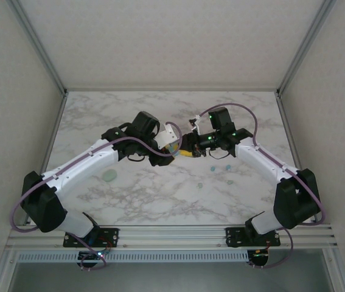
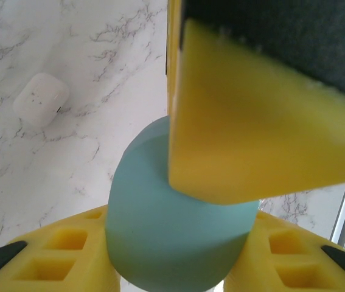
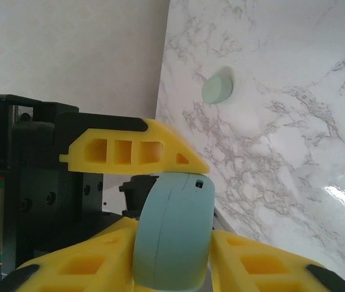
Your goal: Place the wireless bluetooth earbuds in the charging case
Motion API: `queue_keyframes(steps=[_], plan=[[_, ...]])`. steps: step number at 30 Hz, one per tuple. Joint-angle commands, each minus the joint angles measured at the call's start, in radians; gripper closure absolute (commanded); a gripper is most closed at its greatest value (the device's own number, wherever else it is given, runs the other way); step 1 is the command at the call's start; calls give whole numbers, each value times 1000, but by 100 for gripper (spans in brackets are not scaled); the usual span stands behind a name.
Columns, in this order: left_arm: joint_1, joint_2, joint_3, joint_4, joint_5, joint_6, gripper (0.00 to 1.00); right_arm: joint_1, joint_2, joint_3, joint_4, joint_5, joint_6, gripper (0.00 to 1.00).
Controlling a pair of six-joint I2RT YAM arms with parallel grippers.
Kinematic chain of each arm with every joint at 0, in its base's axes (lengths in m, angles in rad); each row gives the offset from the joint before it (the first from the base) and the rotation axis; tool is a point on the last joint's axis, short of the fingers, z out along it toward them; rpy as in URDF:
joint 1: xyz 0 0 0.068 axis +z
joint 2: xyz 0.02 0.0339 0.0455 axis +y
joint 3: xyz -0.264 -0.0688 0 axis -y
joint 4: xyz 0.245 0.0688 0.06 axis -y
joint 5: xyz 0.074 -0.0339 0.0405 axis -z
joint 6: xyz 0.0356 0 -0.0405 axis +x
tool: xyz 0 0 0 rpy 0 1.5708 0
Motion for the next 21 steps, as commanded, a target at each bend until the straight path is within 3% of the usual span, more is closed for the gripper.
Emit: queue_keyframes(steps=[1,5,7,11,15,21], plan=[[-15,9,38,10,-16,8,74,11,21,31,-19,-15,-12,66],[-16,3,36,30,-38,-2,62,11,11,24,1,15,-2,72],[-16,-10,28,47,-39,-10,43,9,0,16,35,20,16,74],[1,-72,-20,132,-21,-37,29,-12,-30,-18,155,-4,99,76],[66,-201,-153,329,50,-94,25,-62,-66,-75,332,-57,230,76],[211,-391,-467,891,170,-272,27,-105,-94,-127,609,-126,467,76]])
